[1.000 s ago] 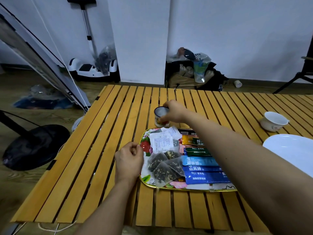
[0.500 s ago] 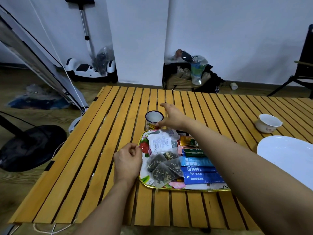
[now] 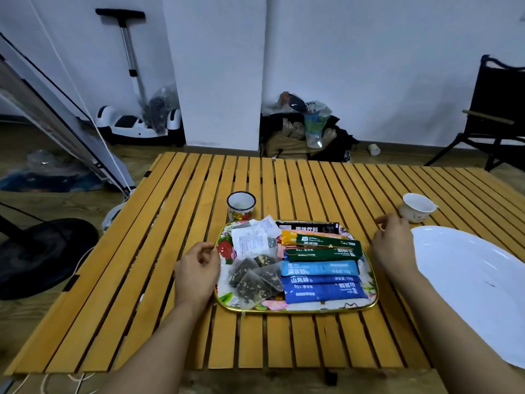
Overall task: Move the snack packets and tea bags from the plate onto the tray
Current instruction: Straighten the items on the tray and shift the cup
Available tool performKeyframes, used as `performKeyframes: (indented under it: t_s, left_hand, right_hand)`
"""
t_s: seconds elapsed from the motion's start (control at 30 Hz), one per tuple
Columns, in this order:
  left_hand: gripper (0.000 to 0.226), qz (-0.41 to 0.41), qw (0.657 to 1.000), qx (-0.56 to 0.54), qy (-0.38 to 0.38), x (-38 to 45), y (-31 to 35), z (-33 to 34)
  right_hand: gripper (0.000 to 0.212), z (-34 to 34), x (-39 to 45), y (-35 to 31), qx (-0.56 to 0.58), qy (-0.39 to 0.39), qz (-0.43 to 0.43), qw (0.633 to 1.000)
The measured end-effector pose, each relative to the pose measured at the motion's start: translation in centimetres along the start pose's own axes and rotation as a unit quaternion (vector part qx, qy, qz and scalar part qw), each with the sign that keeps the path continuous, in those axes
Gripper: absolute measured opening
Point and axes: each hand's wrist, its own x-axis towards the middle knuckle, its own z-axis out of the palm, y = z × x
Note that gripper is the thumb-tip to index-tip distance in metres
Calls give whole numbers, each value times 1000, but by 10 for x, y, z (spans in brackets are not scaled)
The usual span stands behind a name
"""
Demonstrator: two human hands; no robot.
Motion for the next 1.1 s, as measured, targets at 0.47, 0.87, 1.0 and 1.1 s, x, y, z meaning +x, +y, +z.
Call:
performKeyframes:
  t_s: [0.47,0.87,1.0,1.1]
  left_hand:
    - [21,34,999,1,41,1,6,-2]
    - [21,65,987,145,-31,70,60,6]
    - [28,60,983,167,-46,80,63,11]
    - [35,86,974,201,-69,85,64,16]
  right_hand:
    - [34,6,99,63,-298,15,25,954]
    - [29,11,113,50,-174,-24,-14,984]
    - [27,28,102,10,-76,-84,-86,990]
    - [21,46,89,-33,-20,-135,-123,983]
